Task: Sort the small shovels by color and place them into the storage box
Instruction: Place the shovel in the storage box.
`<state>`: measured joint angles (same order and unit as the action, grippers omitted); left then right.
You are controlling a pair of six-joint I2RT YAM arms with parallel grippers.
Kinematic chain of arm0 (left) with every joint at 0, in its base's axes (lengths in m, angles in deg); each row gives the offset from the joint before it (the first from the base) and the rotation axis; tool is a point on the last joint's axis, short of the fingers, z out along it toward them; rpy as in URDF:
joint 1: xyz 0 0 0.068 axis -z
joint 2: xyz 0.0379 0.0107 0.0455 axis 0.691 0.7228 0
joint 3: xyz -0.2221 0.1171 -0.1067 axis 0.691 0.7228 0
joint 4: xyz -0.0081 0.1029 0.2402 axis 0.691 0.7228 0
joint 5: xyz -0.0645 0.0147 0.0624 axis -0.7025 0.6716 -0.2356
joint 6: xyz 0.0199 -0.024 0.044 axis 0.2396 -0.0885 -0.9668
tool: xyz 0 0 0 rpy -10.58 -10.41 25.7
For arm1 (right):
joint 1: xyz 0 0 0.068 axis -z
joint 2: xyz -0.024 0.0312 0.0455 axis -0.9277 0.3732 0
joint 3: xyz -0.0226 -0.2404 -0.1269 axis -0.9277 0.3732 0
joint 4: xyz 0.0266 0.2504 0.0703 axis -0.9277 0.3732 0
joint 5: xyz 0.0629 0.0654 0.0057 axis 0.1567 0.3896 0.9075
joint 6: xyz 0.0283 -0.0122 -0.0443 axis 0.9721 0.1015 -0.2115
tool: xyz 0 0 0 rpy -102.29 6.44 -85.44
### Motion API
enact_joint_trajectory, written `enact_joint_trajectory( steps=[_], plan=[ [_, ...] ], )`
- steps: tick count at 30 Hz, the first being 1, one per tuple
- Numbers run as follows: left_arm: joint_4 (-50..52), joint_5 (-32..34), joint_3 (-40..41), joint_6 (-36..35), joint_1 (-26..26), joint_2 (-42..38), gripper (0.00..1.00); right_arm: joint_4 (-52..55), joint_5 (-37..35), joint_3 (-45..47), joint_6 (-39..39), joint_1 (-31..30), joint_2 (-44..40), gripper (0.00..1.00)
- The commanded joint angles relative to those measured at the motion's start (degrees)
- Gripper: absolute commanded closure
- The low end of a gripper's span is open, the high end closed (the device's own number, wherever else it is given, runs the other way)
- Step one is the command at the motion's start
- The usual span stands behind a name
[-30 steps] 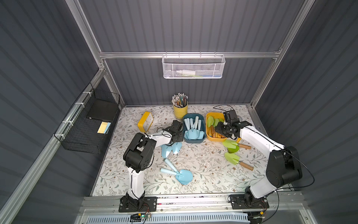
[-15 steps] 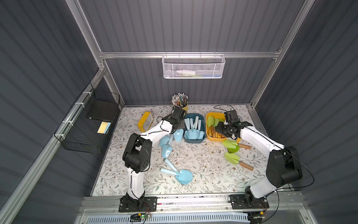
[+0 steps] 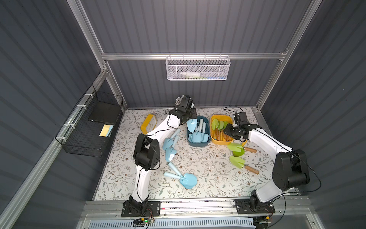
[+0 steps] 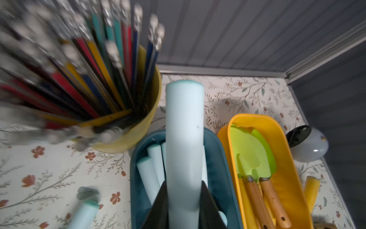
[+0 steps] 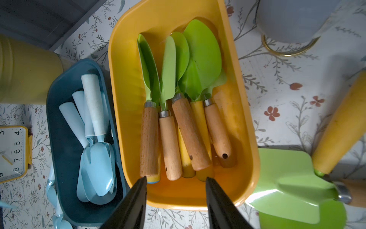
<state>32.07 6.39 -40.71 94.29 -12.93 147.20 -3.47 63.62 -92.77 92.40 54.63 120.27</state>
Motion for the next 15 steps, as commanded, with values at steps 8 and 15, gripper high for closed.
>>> enact_joint_trajectory(
  steps=[8,15],
  plan=[
    [-3.9,-4.0,3.3,1.1,2.0,3.1,1.0,1.7,0.1,3.0,-1.4,1.7,-3.2,0.48],
    [-5.0,-4.4,8.5,2.0,2.6,3.1,0.86,1.5,-0.9,6.2,0.1,2.4,-4.8,0.47]
  ],
)
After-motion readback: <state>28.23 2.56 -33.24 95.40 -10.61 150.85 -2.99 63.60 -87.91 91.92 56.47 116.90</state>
